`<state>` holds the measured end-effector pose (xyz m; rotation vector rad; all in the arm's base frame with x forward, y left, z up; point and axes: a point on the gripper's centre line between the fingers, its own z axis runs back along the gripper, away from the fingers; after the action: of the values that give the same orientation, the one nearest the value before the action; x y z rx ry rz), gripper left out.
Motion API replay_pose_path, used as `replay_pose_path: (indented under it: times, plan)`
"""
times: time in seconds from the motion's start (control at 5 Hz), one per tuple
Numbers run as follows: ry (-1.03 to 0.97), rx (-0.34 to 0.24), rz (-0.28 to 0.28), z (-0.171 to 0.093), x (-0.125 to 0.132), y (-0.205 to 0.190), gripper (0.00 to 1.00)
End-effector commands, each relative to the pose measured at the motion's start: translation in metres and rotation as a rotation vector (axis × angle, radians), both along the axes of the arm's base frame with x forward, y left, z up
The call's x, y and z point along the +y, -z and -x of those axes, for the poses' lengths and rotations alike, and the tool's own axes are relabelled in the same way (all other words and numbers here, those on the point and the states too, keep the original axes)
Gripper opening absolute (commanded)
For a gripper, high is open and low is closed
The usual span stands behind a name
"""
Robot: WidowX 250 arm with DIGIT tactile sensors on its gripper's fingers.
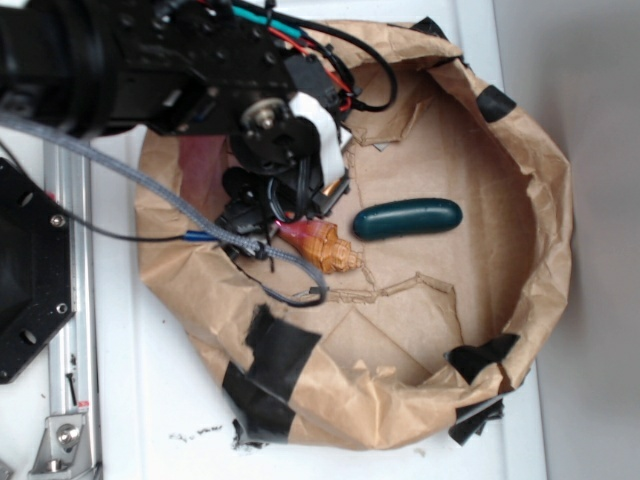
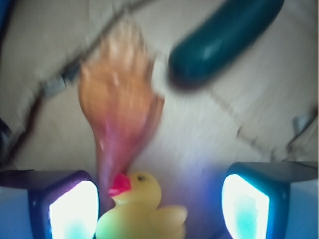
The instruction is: Grab the yellow duck.
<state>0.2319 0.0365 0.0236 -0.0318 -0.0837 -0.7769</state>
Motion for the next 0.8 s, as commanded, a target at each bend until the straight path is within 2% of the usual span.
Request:
replay_pose_path:
  times: [0.0, 0.2, 0.4, 0.6]
  plan:
    - [0.000, 0.015, -0.059, 0.010, 0.025, 0.008, 1.00]
    - [-0.037, 0.027, -0.061, 0.018, 0.032, 0.020, 1.00]
    - [-0.043, 0.030, -0.039, 0.017, 0.031, 0.017, 0.00]
    - [-0.082, 0.004, -0.001, 0.013, 0.028, 0.005, 0.00]
